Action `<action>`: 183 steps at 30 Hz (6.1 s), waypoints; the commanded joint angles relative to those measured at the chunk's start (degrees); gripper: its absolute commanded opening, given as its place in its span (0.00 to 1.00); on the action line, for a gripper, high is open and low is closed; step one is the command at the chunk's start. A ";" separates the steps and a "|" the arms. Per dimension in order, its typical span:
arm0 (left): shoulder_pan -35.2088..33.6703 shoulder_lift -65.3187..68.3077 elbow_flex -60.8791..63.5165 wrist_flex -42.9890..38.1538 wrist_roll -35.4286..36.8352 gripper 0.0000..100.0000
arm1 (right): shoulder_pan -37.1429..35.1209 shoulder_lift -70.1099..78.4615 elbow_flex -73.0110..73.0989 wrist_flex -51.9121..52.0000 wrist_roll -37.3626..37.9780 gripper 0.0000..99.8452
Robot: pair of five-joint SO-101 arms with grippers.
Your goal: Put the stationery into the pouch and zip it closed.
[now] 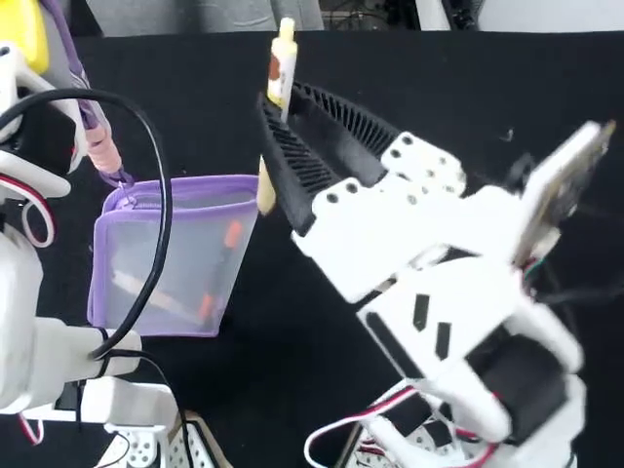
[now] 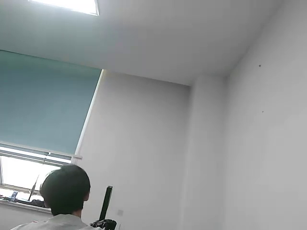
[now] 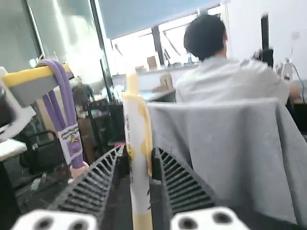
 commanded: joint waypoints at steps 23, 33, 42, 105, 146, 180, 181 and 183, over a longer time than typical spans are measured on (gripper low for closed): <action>0.40 -0.79 -1.10 0.09 0.35 0.03 | -1.93 -15.34 48.84 -51.96 -13.63 0.01; 0.31 -0.79 -1.10 0.18 0.35 0.03 | -2.29 -14.99 56.48 -55.30 -13.63 0.01; 0.66 -0.79 -1.10 1.67 0.35 0.03 | -0.35 -15.69 50.95 -55.56 -12.40 0.01; 0.75 -0.79 -1.19 -0.35 0.09 0.03 | -11.08 -9.80 53.05 -52.48 4.75 0.35; 7.52 0.53 -1.01 12.57 0.35 0.03 | 26.11 35.21 45.23 -28.48 17.41 0.23; 7.69 1.05 -1.01 13.54 0.44 0.03 | 26.64 71.34 7.16 -3.25 22.33 0.23; 7.69 1.05 -1.01 13.54 0.44 0.03 | 26.64 71.78 6.37 -2.55 22.33 0.23; 7.69 1.05 -1.01 13.54 0.44 0.03 | 26.73 73.10 4.00 -0.09 22.33 0.23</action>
